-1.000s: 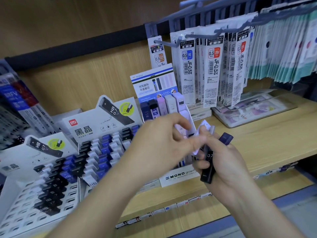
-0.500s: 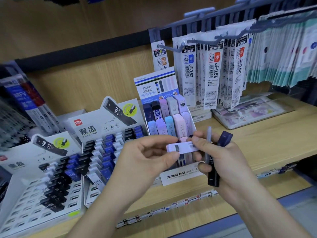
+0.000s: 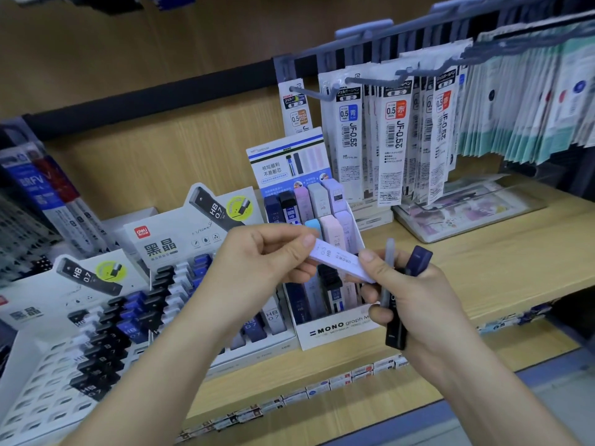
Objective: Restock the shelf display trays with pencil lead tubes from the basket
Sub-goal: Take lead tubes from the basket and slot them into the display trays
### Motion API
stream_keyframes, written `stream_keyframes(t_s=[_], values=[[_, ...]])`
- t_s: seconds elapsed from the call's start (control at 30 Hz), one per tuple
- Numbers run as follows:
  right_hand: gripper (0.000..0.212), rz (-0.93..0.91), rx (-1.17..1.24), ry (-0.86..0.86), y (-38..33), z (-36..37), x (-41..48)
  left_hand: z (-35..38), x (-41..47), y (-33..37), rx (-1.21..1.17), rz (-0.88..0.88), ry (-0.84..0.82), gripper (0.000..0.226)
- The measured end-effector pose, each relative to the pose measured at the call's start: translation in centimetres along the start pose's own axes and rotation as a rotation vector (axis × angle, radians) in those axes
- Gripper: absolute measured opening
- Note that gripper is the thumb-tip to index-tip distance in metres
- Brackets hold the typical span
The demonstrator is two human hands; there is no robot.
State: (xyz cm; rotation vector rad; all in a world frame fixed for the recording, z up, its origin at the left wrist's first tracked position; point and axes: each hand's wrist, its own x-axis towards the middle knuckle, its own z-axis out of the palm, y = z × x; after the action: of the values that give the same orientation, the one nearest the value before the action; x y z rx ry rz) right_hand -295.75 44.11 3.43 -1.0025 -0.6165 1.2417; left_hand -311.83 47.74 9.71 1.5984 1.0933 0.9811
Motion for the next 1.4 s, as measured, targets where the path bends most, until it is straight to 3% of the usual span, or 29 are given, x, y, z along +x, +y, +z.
stream_keyframes(t_s=[0.13, 0.33, 0.53, 0.93, 1.23, 1.4], values=[[0.014, -0.009, 0.018, 0.051, 0.0, -0.1, 0.2, 0.0, 0.9, 0.6, 0.051, -0.007, -0.025, 0.014], [0.020, 0.036, 0.115, 0.182, -0.2, -0.9, 0.8, 0.3, 5.0, 2.8, 0.437, 0.272, 0.154, 0.016], [0.018, 0.052, 0.177, 0.199, 0.1, -1.4, 1.2, 2.2, 7.5, 2.7, 0.888, 0.357, 0.039, 0.021], [0.016, 0.078, 0.189, 0.189, 0.6, -1.4, 1.6, 4.0, 9.6, 1.6, 0.952, 0.277, -0.023, 0.012], [0.022, 0.222, 0.508, 0.036, 0.2, -1.5, 1.7, 5.6, 10.9, 2.8, 1.238, 0.314, -0.042, 0.013], [0.030, 0.238, 0.555, -0.005, 0.0, -1.1, 1.5, 5.4, 10.2, 3.4, 1.200, 0.257, -0.063, 0.017]])
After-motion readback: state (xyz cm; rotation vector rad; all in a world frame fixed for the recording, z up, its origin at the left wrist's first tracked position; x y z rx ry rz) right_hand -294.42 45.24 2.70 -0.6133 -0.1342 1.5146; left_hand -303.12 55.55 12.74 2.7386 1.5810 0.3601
